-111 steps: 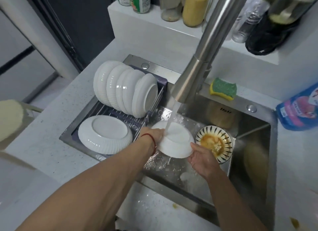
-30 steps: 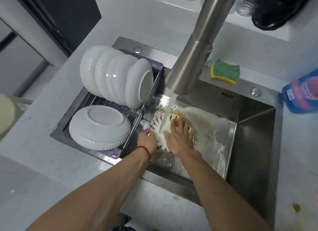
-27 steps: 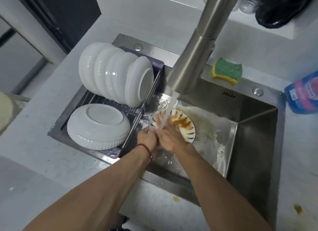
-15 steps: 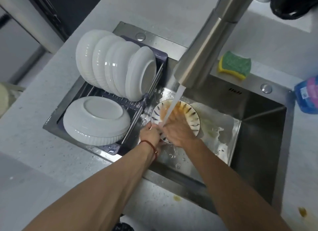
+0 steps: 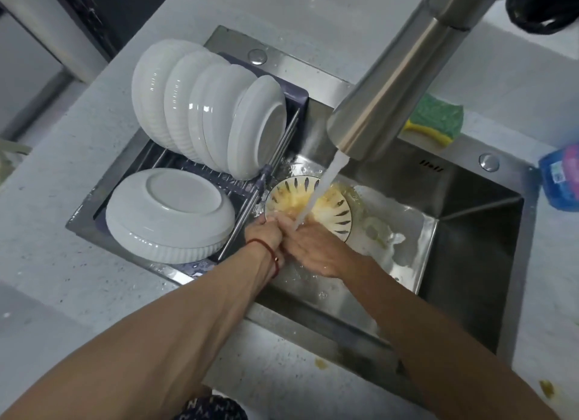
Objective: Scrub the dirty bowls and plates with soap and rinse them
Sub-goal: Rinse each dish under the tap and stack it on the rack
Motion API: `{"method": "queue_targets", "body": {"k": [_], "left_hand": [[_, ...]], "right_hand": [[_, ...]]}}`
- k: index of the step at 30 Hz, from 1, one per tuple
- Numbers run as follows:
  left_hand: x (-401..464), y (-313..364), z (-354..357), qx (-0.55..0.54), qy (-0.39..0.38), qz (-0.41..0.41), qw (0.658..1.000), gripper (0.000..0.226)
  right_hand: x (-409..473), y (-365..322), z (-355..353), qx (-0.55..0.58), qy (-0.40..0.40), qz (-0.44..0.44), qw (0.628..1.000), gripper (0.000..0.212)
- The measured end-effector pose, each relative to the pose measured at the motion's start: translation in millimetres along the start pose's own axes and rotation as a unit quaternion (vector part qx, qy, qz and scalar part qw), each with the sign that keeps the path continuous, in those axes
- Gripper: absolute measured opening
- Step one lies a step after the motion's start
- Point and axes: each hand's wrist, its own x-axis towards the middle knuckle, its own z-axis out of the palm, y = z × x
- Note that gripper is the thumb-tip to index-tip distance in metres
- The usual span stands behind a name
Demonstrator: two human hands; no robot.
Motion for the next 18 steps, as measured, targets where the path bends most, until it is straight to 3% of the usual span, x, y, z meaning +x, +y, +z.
{"method": "queue_targets", "body": {"k": [2, 4, 6, 8, 10, 13, 16, 18], "left_hand": [[9, 3, -6, 0.033, 0.005, 0.019, 0.999, 0.025], [11, -2, -6, 0.058, 0.004, 0.03, 0.998, 0.022], [8, -9, 0, 0.089, -0.003, 0.033, 0.996, 0.022], [-2, -7, 4, 0.085, -0.001, 0.042, 0.996, 0.027], [-9, 6, 4, 0.093, -0.004, 0.054, 0.994, 0.03], [-10, 23, 2, 0.084, -0.013, 0.041, 0.996, 0.036], [-27, 21, 10, 0.128, -0.014, 0.063, 0.99, 0.028], [-36, 16, 18, 0.162, -0.043, 0.082, 0.982, 0.028]], "right_hand": [[-42, 14, 2, -0.004, -0.009, -0.068, 0.998, 0.053], [-72, 44, 8, -0.061, 0.037, -0.059, 0.996, 0.059], [-67, 64, 5, -0.147, 0.046, -0.005, 0.988, 0.073], [-40, 55, 2, -0.212, 0.001, 0.109, 0.971, 0.095], [-15, 31, 0, -0.187, 0.009, 0.127, 0.974, 0.104], [-16, 14, 17, -0.116, 0.114, -0.007, 0.987, 0.078], [-43, 23, 31, -0.112, 0.27, -0.038, 0.955, 0.064], [-51, 26, 30, -0.087, 0.294, -0.032, 0.951, 0.063]]}}
